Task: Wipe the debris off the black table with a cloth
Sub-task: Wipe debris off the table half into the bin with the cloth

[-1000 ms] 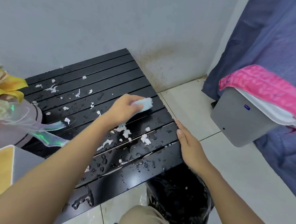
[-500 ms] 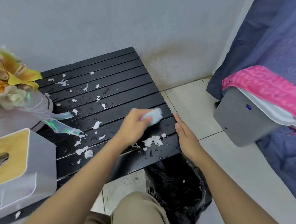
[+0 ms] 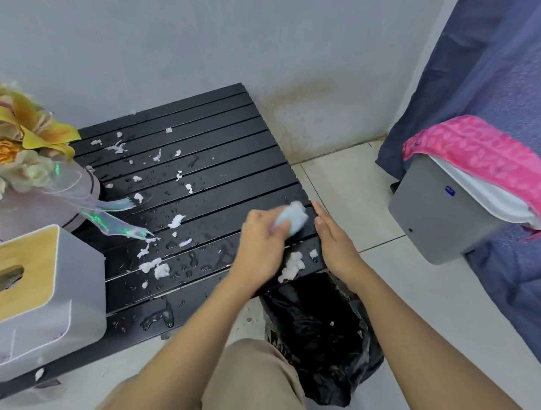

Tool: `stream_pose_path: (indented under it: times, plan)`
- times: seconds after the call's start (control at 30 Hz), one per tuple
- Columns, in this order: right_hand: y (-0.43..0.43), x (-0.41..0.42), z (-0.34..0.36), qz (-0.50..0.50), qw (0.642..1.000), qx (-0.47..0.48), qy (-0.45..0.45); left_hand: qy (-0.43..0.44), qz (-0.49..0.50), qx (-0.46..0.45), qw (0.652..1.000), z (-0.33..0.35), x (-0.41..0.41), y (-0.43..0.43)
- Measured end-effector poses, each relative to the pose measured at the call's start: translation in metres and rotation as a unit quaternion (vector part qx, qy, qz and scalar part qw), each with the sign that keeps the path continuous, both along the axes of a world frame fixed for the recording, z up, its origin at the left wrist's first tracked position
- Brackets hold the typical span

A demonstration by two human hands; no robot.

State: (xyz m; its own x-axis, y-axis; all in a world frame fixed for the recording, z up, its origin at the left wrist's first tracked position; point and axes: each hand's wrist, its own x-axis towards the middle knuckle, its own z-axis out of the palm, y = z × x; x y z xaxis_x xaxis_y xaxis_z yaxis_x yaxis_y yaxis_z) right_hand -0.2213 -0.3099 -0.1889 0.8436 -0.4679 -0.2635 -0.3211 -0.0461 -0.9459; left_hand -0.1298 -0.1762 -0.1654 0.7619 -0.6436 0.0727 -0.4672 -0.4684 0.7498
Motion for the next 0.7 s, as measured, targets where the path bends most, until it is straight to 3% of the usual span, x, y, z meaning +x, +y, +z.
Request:
stream_pose_path:
  times: [0.07, 0.13, 0.2, 0.3, 0.37, 0.43, 0.53, 0.63, 0.7]
  plan:
    - [0.001, -0.001, 0.001, 0.002, 1.000, 0.006, 0.000, -0.011, 0.069, 0.001, 0.998, 0.004, 0.023, 0.003]
    - [0.001, -0.001, 0.001, 0.002, 1.000, 0.015, -0.002, -0.049, 0.115, 0.059, 0.990, 0.007, 0.024, 0.003]
    - [0.000, -0.001, 0.001, 0.006, 1.000, 0.023, -0.002, -0.140, 0.123, 0.131, 0.974, -0.001, 0.003, 0.003]
    - [-0.003, -0.002, 0.000, 0.009, 0.999, 0.037, 0.003, -0.200, 0.119, 0.135, 0.963, -0.011, -0.037, 0.002]
    - [-0.005, -0.001, 0.000, 0.014, 0.998, 0.057, 0.007, -0.167, 0.063, 0.106, 0.978, -0.014, -0.057, 0.004]
    - [-0.005, -0.001, 0.000, 0.015, 0.997, 0.070, 0.004, -0.052, 0.029, 0.017, 0.998, -0.004, -0.061, 0.006]
    - [-0.005, -0.002, -0.001, 0.018, 0.999, 0.051, -0.003, 0.049, 0.086, -0.108, 0.989, 0.011, -0.031, 0.006]
    - [-0.005, -0.003, 0.000, 0.026, 0.998, 0.055, -0.001, 0.044, 0.119, -0.072, 0.989, 0.015, 0.010, 0.003]
    - [-0.006, -0.003, 0.001, 0.027, 0.998, 0.057, 0.000, -0.006, 0.158, 0.038, 0.987, 0.004, 0.020, 0.001]
